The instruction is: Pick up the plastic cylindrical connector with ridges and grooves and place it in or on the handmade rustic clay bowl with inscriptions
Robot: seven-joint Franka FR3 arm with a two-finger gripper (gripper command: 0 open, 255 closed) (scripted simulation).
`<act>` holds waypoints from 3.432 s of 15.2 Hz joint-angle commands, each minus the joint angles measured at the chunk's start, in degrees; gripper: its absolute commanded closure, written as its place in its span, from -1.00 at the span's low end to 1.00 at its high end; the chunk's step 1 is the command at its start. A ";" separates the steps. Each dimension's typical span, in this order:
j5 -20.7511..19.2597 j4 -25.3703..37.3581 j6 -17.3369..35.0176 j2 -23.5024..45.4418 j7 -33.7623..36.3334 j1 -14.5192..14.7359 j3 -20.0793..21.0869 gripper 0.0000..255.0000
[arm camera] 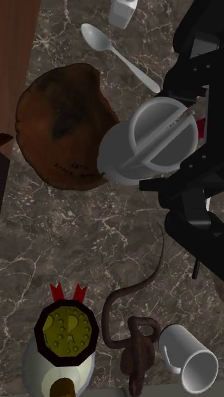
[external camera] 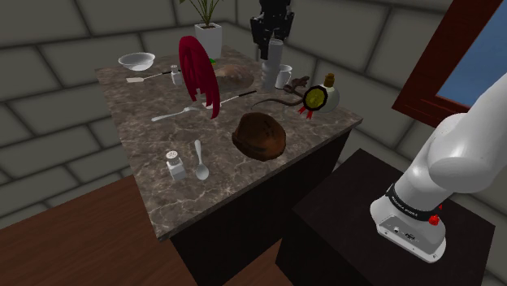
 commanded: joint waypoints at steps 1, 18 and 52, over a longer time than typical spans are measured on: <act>0.03 1.87 -0.81 1.03 3.01 1.22 1.66 1.00; 0.24 -7.04 8.68 1.61 7.81 3.46 4.40 1.00; 0.18 -5.48 7.30 1.80 7.89 3.47 4.43 -1.00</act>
